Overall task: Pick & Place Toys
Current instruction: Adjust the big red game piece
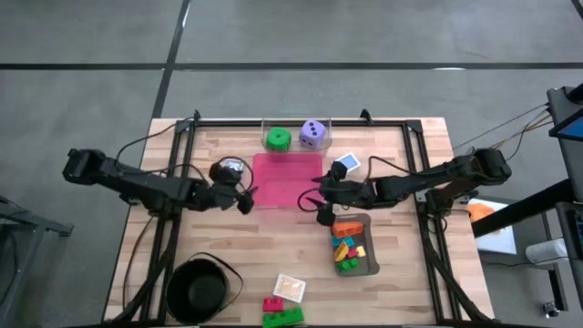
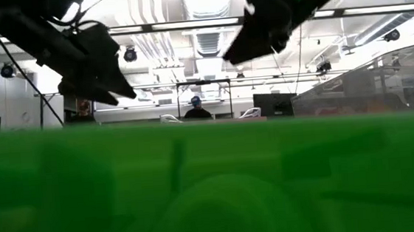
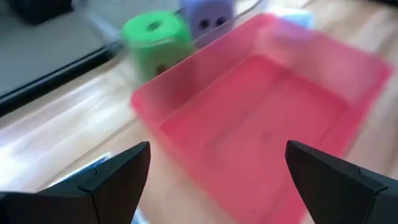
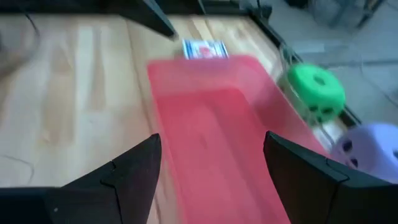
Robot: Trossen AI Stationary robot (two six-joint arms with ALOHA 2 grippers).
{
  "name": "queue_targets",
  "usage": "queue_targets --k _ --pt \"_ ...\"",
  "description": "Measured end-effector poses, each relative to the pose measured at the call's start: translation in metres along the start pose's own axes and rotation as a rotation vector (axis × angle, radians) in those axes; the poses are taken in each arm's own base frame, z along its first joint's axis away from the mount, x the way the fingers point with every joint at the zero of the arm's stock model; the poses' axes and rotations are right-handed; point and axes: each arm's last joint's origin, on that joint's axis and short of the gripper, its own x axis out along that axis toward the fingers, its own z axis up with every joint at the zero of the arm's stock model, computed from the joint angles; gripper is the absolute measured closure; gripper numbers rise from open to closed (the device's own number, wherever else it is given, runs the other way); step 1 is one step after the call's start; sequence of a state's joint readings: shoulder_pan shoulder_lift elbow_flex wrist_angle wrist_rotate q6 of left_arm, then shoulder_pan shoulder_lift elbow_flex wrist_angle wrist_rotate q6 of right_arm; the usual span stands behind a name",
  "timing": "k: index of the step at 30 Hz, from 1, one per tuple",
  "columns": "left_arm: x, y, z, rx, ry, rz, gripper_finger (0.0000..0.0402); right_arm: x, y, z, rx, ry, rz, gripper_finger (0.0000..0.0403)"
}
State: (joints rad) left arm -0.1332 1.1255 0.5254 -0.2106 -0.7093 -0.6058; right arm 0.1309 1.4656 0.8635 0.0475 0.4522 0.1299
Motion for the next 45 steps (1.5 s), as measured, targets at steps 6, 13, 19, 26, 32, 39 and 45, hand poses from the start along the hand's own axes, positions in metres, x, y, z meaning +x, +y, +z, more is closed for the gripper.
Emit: queue_targets --k 6,13,19,26,32,39,45 --pt "0.008 0.016 0.009 -0.064 0.135 0.053 0.0028 -0.010 0.012 0.015 0.028 -0.166 0.056 0.0121" --pt "0.019 0.041 0.007 -0.103 0.276 0.125 0.0028 -0.020 0.031 0.007 0.045 -0.504 0.163 0.0121" --pt "0.022 0.044 0.005 -0.095 0.324 0.111 0.0028 -0.026 0.038 -0.023 0.001 -0.551 0.248 0.0121" --pt "0.021 0.034 0.004 -0.026 0.354 -0.023 0.0028 -0.030 0.043 -0.042 -0.019 -0.508 0.284 0.0121" --pt "0.009 0.003 0.006 0.036 0.266 -0.270 0.0028 -0.030 0.042 -0.045 -0.047 -0.504 0.276 0.0121" --pt "-0.025 -0.037 -0.007 0.165 0.194 -0.526 0.0028 -0.030 0.042 -0.046 -0.070 -0.498 0.271 0.0121" --pt "-0.051 -0.065 -0.017 0.197 0.111 -0.687 0.0028 -0.030 0.042 -0.046 -0.069 -0.501 0.271 0.0121"
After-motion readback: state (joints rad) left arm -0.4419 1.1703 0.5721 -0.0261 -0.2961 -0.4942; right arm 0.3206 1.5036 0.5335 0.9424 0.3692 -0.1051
